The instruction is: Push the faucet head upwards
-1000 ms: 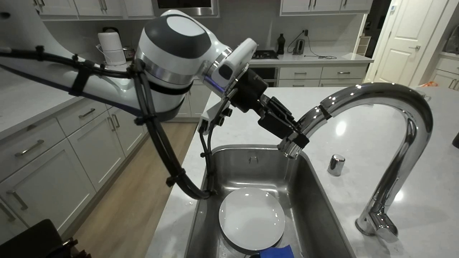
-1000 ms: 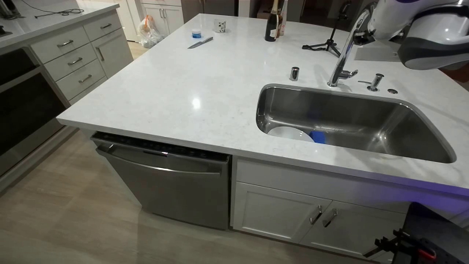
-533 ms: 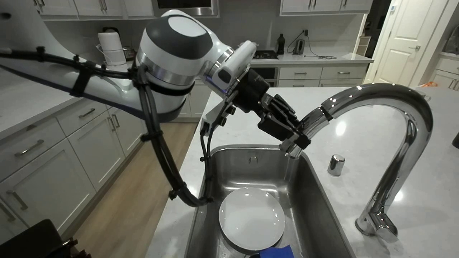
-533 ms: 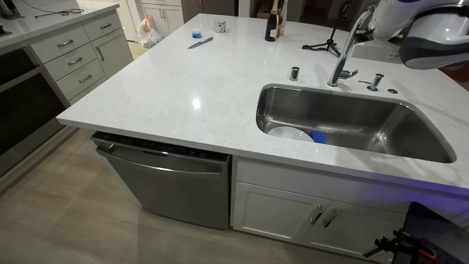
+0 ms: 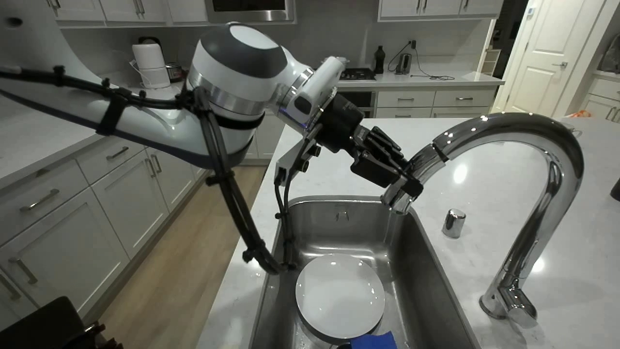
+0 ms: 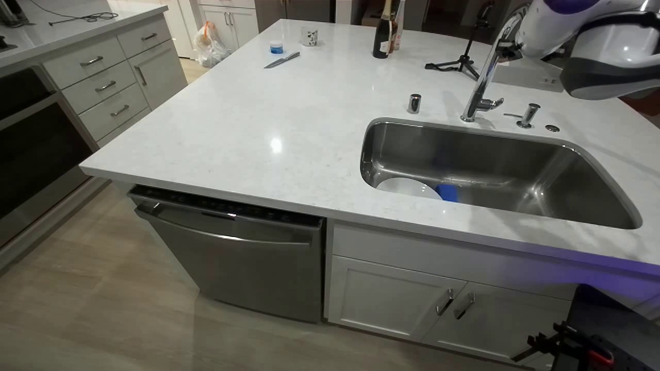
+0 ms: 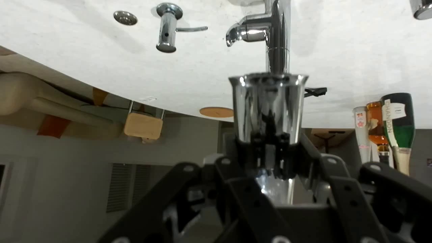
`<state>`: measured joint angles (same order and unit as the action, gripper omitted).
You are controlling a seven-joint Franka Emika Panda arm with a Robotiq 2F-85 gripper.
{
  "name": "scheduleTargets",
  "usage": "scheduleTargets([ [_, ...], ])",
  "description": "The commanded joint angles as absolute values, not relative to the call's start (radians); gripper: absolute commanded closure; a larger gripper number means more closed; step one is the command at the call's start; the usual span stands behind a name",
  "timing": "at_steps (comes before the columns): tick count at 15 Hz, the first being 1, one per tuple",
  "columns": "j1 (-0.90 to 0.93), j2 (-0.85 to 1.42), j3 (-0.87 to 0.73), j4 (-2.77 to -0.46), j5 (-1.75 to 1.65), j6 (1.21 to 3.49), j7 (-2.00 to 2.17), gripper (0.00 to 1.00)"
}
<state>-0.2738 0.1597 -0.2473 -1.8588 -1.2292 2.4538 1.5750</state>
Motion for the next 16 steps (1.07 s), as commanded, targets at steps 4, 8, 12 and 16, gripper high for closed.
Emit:
scheduleTargets([
  [4,-0.251,0.168,-0.253,-1.754,-1.508,2.446,1.676,0.8],
  [8,-0.257,0.174,-0.243,-1.729,-1.571,2.441,1.688,0.8],
  [12,-0.257,0.18,-0.236,-1.718,-1.54,2.439,1.636,0.15],
  [16,-0.251,0.169,-0.224,-1.714,-1.418,2.406,1.426,0.0],
])
